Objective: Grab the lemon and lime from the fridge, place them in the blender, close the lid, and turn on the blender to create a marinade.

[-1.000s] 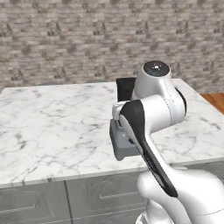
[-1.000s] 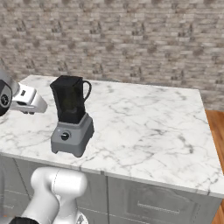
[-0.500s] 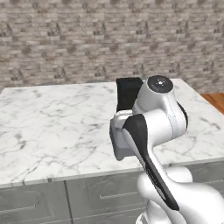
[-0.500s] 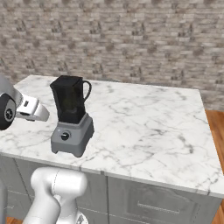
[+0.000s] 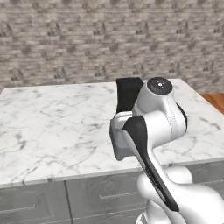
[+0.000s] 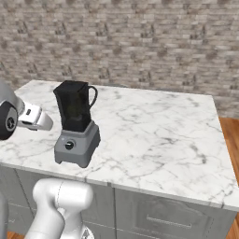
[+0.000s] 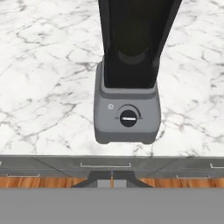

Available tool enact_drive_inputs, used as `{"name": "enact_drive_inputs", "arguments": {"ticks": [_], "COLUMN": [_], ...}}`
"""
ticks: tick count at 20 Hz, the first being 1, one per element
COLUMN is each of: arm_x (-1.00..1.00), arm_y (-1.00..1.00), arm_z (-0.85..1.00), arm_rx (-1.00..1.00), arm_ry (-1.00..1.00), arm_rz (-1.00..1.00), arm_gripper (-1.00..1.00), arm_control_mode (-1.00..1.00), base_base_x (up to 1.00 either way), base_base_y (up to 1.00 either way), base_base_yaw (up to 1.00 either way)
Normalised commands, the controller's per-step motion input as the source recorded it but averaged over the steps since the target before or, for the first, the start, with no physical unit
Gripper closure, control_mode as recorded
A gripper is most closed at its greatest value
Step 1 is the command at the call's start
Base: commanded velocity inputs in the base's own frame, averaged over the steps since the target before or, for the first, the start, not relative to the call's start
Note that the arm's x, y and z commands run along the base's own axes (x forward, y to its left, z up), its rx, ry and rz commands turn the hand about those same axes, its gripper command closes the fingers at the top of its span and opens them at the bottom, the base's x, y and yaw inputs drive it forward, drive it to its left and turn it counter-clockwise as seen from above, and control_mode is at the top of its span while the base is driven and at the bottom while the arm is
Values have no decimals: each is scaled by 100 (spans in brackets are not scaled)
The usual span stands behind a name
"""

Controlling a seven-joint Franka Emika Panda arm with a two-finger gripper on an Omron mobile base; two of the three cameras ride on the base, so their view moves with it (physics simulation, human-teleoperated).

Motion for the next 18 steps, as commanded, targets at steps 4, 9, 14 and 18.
{"name": "enact_drive_inputs", "arguments": {"ticks": [4,9,14,18], "arm_x": [0,19,41,34], "arm_y": [0,0,0,0], "arm_z": [-40,-39,-37,-39], "arm_rx": [0,0,0,0], "arm_ry": [0,0,0,0], "arm_rz": [0,0,0,0], "arm_gripper": [100,100,100,100], "arm_control_mode": [-100,-100,-100,-100], "base_base_x": [0,0,0,0], "base_base_y": [0,0,0,0], "base_base_yaw": [0,0,0,0]}}
